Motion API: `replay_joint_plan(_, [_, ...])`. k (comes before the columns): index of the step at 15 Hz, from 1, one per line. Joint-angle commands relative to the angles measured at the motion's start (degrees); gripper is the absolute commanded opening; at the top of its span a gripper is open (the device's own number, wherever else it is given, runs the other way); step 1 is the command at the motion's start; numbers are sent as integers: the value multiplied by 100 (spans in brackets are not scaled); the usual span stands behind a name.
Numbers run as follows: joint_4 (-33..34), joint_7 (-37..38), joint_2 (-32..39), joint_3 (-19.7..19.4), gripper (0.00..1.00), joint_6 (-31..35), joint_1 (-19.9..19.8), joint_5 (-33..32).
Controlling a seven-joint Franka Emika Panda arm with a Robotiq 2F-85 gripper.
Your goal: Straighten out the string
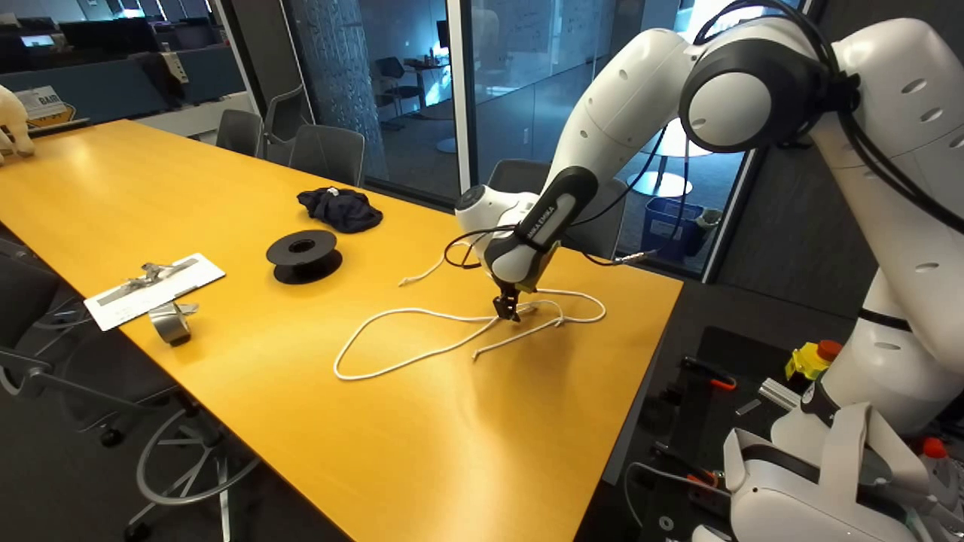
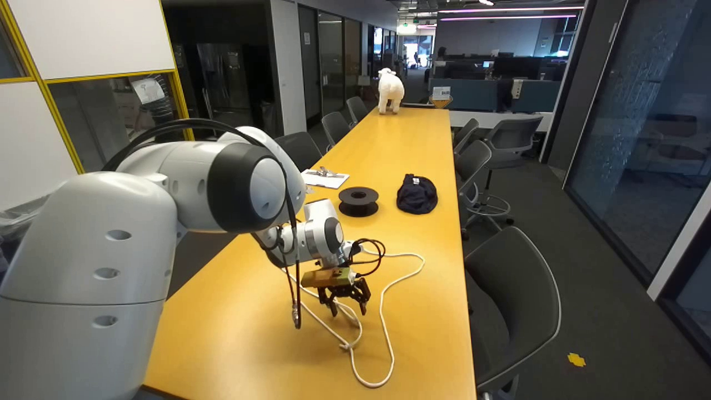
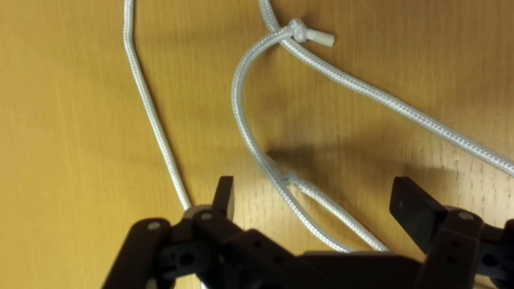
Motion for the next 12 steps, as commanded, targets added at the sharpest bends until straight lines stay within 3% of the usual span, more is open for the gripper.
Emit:
replay_joint_plan(1, [173, 63, 92, -55, 100, -42, -18, -27])
replay_joint_plan(12, [625, 362, 486, -258, 100, -79, 49, -62])
